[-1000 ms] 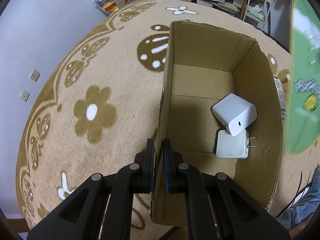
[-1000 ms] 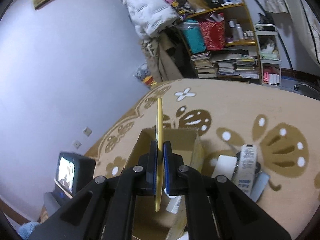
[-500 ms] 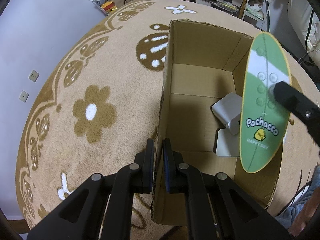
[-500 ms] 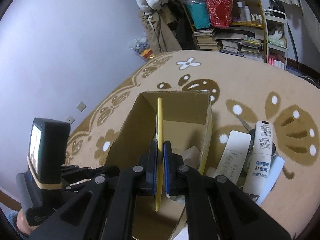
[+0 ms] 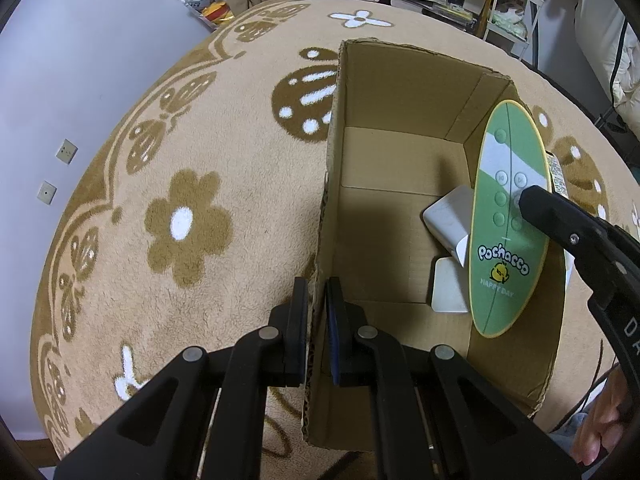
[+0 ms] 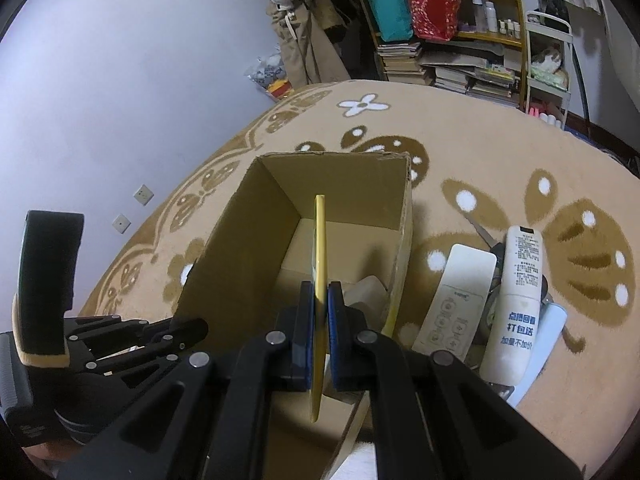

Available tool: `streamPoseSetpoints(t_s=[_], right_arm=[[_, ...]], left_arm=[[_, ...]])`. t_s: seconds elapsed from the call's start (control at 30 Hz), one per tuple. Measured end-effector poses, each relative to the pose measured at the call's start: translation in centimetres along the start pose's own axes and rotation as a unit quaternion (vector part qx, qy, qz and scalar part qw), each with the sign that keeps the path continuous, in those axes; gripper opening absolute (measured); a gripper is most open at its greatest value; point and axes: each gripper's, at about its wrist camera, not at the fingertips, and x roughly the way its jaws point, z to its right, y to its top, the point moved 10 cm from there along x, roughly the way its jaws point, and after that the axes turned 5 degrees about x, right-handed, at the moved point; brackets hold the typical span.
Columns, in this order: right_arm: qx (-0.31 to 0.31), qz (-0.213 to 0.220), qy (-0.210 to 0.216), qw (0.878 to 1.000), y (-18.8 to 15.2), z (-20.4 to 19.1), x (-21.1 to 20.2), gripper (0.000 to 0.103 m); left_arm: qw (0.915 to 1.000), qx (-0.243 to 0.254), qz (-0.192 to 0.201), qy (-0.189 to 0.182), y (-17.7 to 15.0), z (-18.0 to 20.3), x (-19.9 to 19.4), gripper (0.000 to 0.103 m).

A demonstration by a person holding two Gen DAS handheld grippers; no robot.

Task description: Organize rigid objects

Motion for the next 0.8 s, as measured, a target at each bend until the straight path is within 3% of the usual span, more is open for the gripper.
streamPoseSetpoints(t_s=[0.4,0.6,0.67,0.73,0.8], right_arm=[[0.003,-0.005,0.008,1.0,0.2,-0.1,-0.2,0.008],[0.004,0.018,0.003,1.0,1.3,0.3,-1.6,0.01],[0.004,0.025,-0.003,1.0,1.8,0.6,-2.2,0.019],[0.005,0.047,-0.026,0.999,2.4,1.5,-3.2,0.044],[0.006,0.065,-0.047,0.997,3.0,2.5,-3.9,0.059]], left_arm=[[1.0,-0.003,-0.001,-0.004,0.0,-0.1,0.0,0.009],[1.0,-0.003,-0.001,-0.005,0.0,-0.2,-0.1,0.009],[1.0,-0.004,-0.001,-0.005,-0.1,-0.2,-0.1,0.009],[1.0,-0.005,-0.001,-0.006,-0.1,-0.2,-0.1,0.01],[1.0,-0.006,-0.002,-0.007,-0.1,-0.2,-0.1,0.01]])
